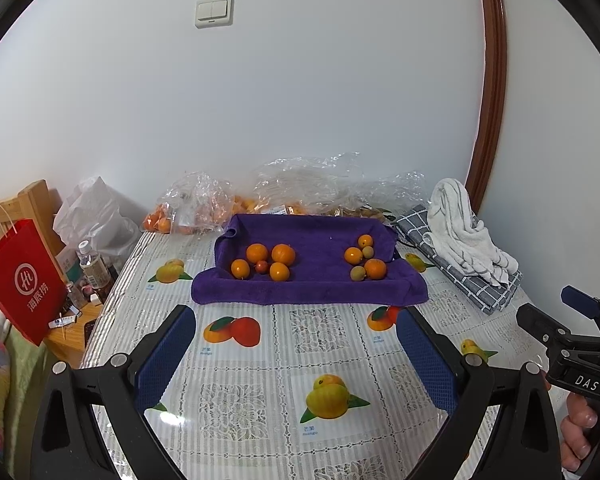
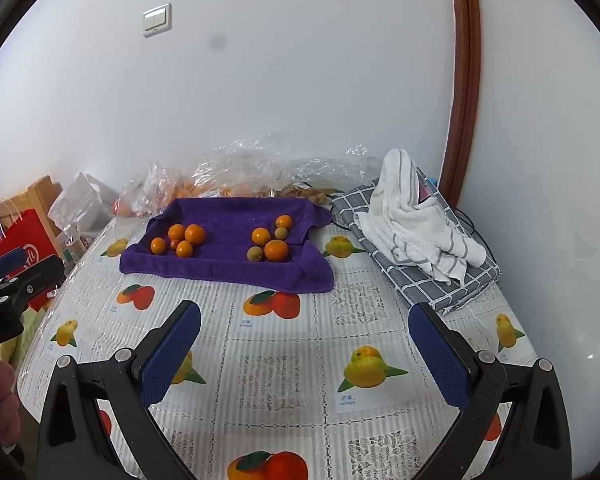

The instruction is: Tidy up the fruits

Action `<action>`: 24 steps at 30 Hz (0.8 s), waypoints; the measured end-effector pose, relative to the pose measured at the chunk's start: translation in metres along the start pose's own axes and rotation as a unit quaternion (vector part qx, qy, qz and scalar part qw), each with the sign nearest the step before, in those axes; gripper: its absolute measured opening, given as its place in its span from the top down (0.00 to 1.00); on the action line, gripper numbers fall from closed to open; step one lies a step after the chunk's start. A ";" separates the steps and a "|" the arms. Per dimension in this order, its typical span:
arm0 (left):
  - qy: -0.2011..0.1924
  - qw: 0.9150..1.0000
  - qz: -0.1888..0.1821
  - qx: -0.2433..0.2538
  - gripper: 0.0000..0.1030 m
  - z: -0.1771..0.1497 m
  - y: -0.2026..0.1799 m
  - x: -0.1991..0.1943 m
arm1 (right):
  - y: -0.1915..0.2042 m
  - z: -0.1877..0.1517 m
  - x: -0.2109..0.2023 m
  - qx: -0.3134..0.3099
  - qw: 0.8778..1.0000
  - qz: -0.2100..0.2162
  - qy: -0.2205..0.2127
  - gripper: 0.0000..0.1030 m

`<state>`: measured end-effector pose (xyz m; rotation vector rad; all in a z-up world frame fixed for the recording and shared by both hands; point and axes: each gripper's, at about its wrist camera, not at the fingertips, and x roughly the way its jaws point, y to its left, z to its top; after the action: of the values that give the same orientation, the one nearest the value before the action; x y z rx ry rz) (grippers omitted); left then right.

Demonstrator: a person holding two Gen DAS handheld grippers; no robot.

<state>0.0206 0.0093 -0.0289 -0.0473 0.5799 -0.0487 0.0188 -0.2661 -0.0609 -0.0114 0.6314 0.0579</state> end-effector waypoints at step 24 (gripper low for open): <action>0.002 1.000 -0.003 0.001 0.02 0.001 0.003 0.000 | -0.001 0.001 0.000 0.001 1.000 0.001 -0.002 0.01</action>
<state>0.0215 0.0126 -0.0278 -0.0464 0.5835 -0.0552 0.0190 -0.2667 -0.0601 -0.0086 0.6282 0.0592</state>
